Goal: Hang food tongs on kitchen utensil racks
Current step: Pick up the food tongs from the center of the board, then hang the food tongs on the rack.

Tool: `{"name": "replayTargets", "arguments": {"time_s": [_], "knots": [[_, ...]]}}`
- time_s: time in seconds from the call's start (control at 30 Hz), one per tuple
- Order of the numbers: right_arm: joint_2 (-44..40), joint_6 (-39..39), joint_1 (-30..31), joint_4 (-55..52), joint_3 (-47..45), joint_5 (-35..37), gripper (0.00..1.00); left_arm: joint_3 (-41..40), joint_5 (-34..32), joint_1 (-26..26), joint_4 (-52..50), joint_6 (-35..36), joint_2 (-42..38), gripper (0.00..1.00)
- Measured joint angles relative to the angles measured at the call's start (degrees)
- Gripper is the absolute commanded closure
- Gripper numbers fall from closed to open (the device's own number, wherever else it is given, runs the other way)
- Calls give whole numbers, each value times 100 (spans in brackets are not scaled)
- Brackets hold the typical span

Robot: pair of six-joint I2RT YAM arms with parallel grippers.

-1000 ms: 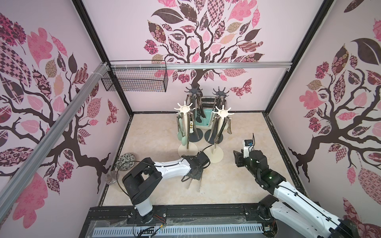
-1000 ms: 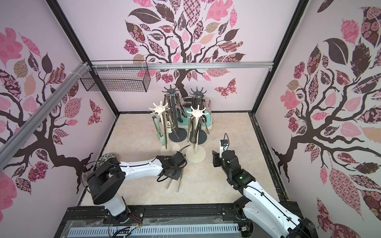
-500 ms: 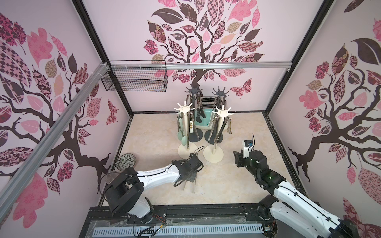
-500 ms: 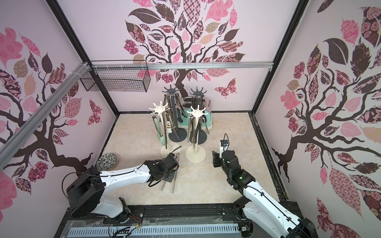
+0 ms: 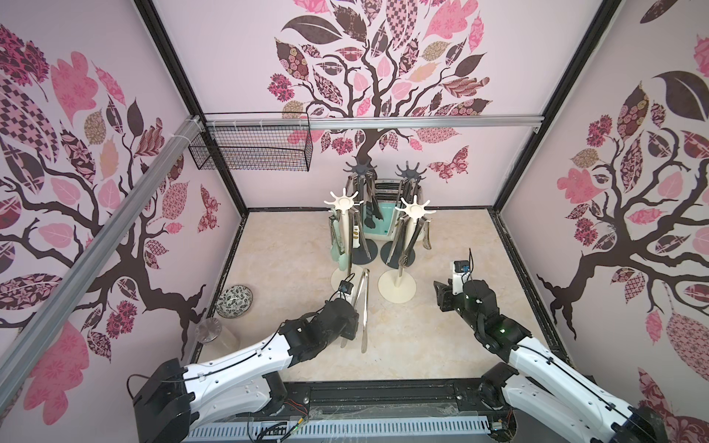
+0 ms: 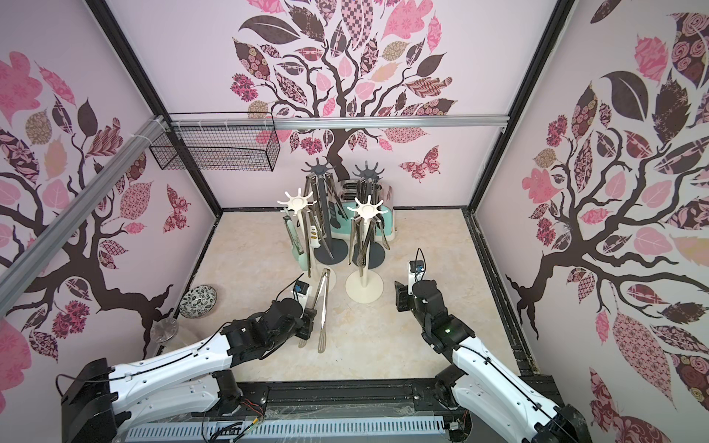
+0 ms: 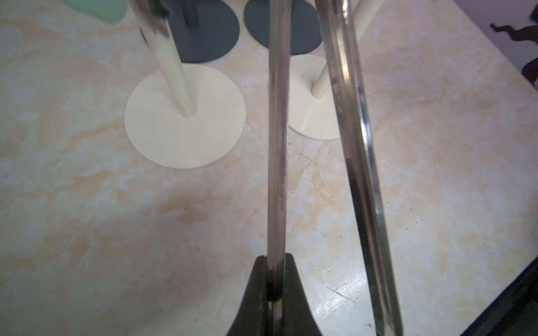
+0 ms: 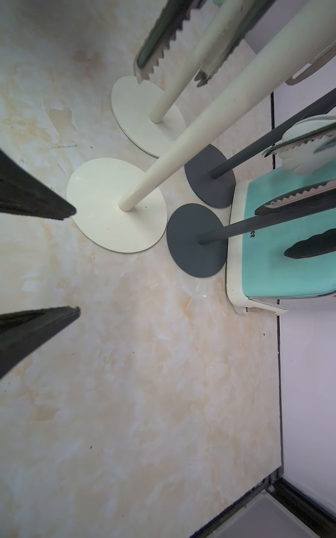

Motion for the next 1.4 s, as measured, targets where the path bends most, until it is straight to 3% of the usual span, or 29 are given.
{"name": "replayTargets", "arguments": {"time_s": [0.17, 0.63, 1.4], "knots": [[52, -2, 0, 2, 0, -35, 48, 15, -2, -15, 374, 437, -402, 100], [122, -2, 0, 7, 0, -37, 48, 905, 0, -219, 977, 1644, -391, 100], [131, -2, 0, 4, -2, -46, 48, 1615, -254, -498, 2378, 2334, 715, 100]]}}
